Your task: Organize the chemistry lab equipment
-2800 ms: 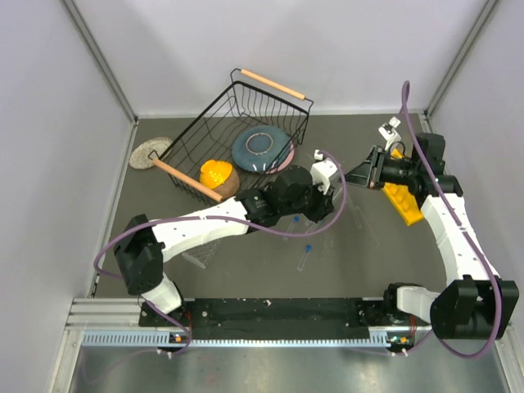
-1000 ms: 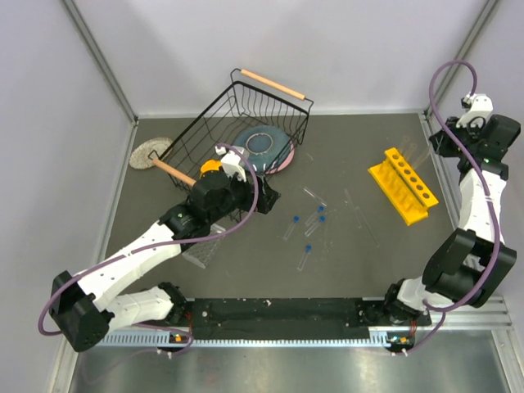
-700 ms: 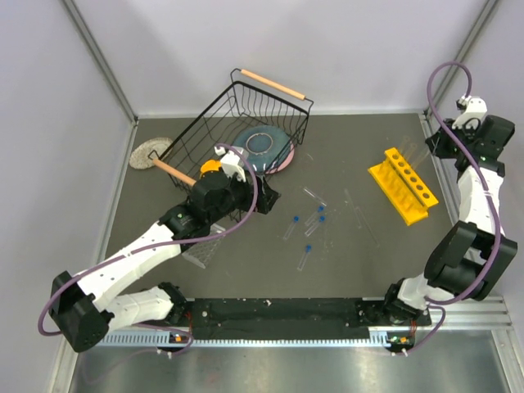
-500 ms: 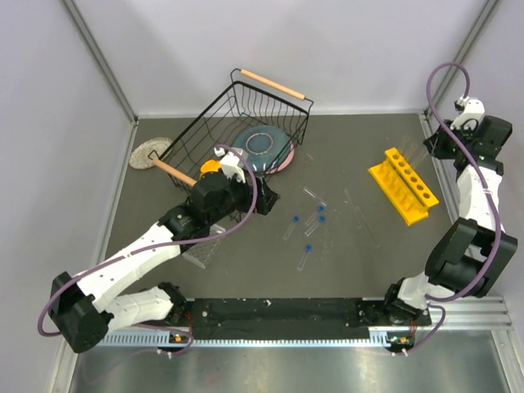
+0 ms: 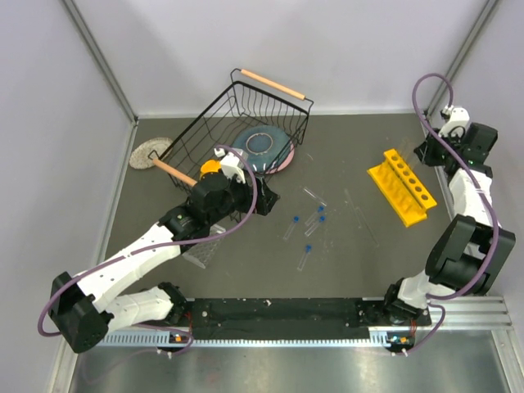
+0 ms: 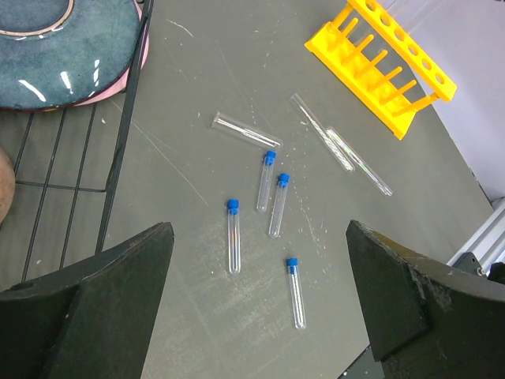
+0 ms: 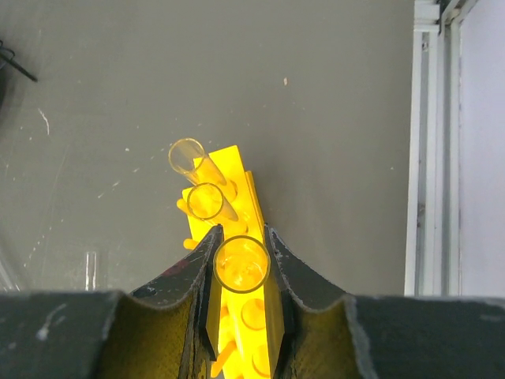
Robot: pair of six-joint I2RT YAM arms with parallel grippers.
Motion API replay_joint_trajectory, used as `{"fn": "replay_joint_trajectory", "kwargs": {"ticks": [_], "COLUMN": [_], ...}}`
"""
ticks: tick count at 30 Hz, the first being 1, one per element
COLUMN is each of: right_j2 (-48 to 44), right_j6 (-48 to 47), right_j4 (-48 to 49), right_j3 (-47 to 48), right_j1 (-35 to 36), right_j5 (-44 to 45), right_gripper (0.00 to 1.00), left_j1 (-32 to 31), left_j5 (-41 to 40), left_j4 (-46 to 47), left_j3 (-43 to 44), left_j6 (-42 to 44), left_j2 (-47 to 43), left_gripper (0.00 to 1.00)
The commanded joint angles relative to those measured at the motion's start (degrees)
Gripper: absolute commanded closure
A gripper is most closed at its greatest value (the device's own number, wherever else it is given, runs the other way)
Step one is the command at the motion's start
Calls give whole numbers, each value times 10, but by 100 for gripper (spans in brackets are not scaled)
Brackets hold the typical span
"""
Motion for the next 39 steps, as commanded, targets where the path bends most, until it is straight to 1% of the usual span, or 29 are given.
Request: {"fn": "replay_joint_trajectory", "kwargs": {"ticks": [1, 10, 17, 26, 27, 29, 30, 31, 32, 34, 35, 37, 38, 39], "right_j2": [4, 16, 20, 27, 22, 15, 7, 0, -5, -24, -31, -55, -66, -75], "right_j6": [-18, -42, -59, -78, -80, -86, -90, -92, -93, -96, -99, -103, -108, -112], "right_j4": [50, 91, 88, 70, 64, 56, 46, 40, 35, 20, 14, -5, -14, -21], "right_j3": [-21, -46, -55, -60, -59, -54, -52, -49, -45, -40, -34, -27, -18, -13], "right_j1": [10, 16, 18, 21, 21, 21, 21, 21, 20, 14, 11, 3, 1, -4], "right_j5": [-16, -29, -28, -35, -36, -35, -35, -33, -33, -41, -43, -49, -50, -51], "right_gripper": [88, 86, 85, 81, 77, 72, 67, 64, 59, 52, 45, 37, 31, 28], "left_j1": [3, 3, 3, 3, 3, 3, 3, 3, 3, 3, 2, 3, 2, 3], "left_j5": [0, 5, 6, 5, 5, 5, 4, 4, 4, 4, 6, 7, 8, 7], "left_j4": [10, 11, 12, 11, 11, 10, 10, 10, 10, 10, 9, 8, 5, 3], "left_j3": [-6, -4, -6, -8, -9, -9, -9, -9, -8, -5, -3, 1, 3, 6], "left_j6": [-4, -7, -11, -12, -12, -12, -11, -11, -11, -10, -10, -9, -9, -8], "left_j2": [-17, -11, -11, -17, -19, -23, -24, -25, -25, -25, -27, -29, -32, -32], "left_gripper": [4, 4, 4, 3, 4, 3, 4, 3, 4, 4, 4, 3, 4, 3]}}
